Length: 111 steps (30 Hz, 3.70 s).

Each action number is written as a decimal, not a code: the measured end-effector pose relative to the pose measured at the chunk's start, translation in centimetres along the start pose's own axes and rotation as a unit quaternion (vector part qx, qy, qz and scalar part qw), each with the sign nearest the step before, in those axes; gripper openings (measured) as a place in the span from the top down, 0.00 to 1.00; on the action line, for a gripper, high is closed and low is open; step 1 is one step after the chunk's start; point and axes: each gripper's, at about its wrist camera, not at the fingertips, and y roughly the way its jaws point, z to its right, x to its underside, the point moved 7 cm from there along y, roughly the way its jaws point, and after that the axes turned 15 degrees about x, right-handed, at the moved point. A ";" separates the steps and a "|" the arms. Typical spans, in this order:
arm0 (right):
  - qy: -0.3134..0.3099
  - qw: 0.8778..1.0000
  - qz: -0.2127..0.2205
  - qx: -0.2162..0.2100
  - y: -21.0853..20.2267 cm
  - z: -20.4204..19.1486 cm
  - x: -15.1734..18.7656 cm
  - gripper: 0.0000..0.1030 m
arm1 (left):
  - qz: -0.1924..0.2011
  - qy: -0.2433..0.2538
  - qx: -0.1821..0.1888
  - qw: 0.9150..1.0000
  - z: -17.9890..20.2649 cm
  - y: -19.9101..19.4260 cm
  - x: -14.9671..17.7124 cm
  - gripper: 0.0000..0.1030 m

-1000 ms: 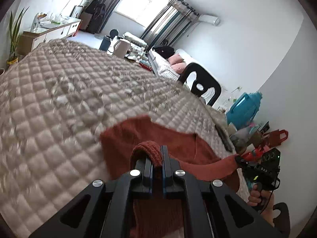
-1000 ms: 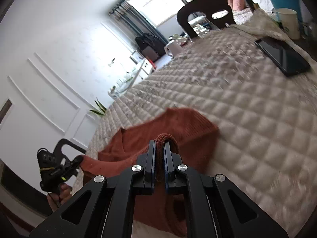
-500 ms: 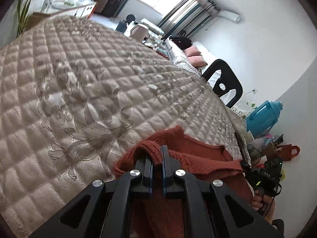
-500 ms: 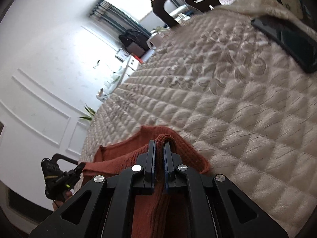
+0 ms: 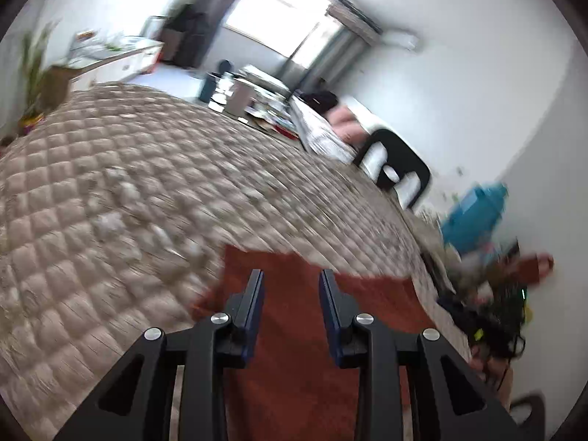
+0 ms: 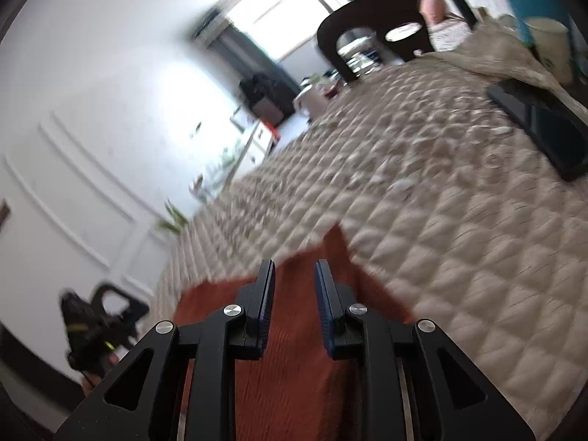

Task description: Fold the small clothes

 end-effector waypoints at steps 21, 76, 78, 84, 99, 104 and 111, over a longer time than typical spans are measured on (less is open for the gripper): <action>-0.008 1.000 -0.021 0.015 -3.7 2.0 8.8 0.90 | -0.072 0.103 -0.076 0.989 3.4 -0.4 8.8 0.68; 0.119 0.993 0.015 0.013 -4.6 5.0 8.4 0.98 | -0.015 0.015 -0.062 0.998 1.4 -3.6 9.4 0.68; 0.104 0.994 0.017 -0.001 -4.3 3.4 7.7 0.98 | -0.016 0.027 -0.063 0.998 2.0 -2.5 8.2 0.66; 0.093 0.996 -0.005 0.004 -0.4 2.1 6.3 0.98 | -0.030 0.026 -0.090 0.995 0.0 1.2 6.7 0.66; 0.066 0.996 0.005 0.066 1.1 3.5 4.0 1.00 | -0.038 0.061 -0.150 0.986 -0.9 2.3 5.0 0.64; 0.064 0.994 0.004 0.083 0.7 3.7 4.3 0.99 | -0.044 0.071 -0.168 0.982 -0.3 2.1 5.2 0.64; -0.067 0.992 0.025 0.107 -1.6 -2.7 6.4 0.89 | -0.037 0.101 -0.193 0.975 2.3 0.0 6.9 0.61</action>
